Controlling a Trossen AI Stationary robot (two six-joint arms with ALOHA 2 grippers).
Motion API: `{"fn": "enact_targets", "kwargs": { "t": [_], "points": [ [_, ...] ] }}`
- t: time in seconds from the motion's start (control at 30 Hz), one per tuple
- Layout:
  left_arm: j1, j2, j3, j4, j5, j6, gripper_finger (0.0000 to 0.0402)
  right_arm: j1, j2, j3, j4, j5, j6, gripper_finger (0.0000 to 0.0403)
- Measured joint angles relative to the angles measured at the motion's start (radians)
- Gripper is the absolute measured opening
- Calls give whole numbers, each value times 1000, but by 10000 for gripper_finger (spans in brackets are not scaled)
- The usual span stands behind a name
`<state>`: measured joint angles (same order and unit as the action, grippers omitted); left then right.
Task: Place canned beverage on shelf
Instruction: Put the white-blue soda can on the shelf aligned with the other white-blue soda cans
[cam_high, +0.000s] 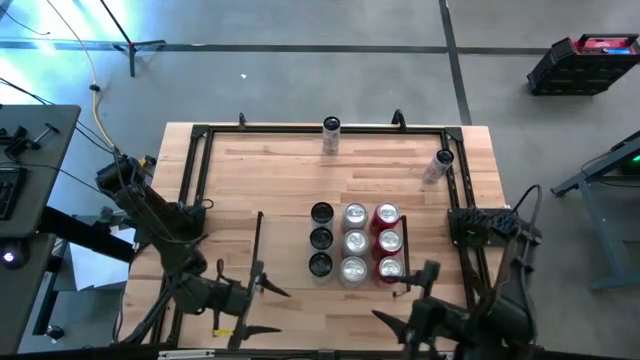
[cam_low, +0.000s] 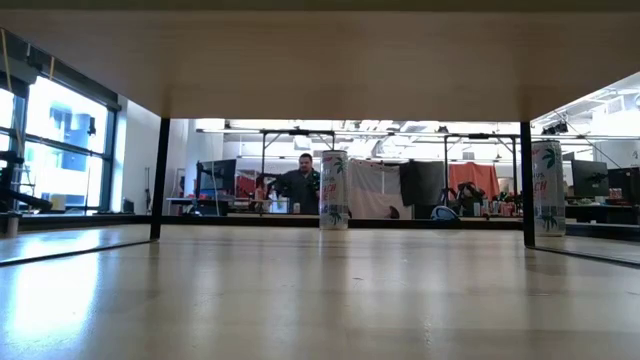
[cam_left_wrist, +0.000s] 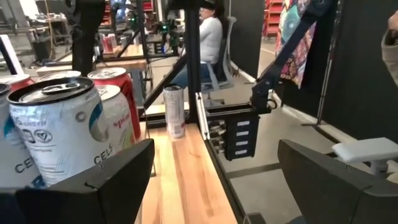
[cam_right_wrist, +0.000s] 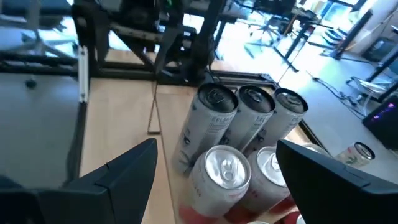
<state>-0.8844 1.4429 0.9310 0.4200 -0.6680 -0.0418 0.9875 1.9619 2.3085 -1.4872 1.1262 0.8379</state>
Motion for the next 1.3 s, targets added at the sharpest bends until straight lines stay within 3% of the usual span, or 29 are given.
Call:
{"fn": "enact_targets", "kwargs": {
  "t": [0.3,0.5,0.63,0.83,1.3],
  "points": [
    [30,68,0,111,-5,8,330,-134,66,0,12,-192,-82,314],
    [34,71,0,100,-36,-6,330,-238,85,0,129,-354,-220,314],
    [33,71,0,100,-36,-6,330,-279,86,0,218,-412,-322,314],
    [33,71,0,93,-36,-6,330,-303,86,0,226,-522,-320,314],
    [89,100,0,97,-35,-33,330,-315,86,0,228,-482,-328,314]
  ]
}}
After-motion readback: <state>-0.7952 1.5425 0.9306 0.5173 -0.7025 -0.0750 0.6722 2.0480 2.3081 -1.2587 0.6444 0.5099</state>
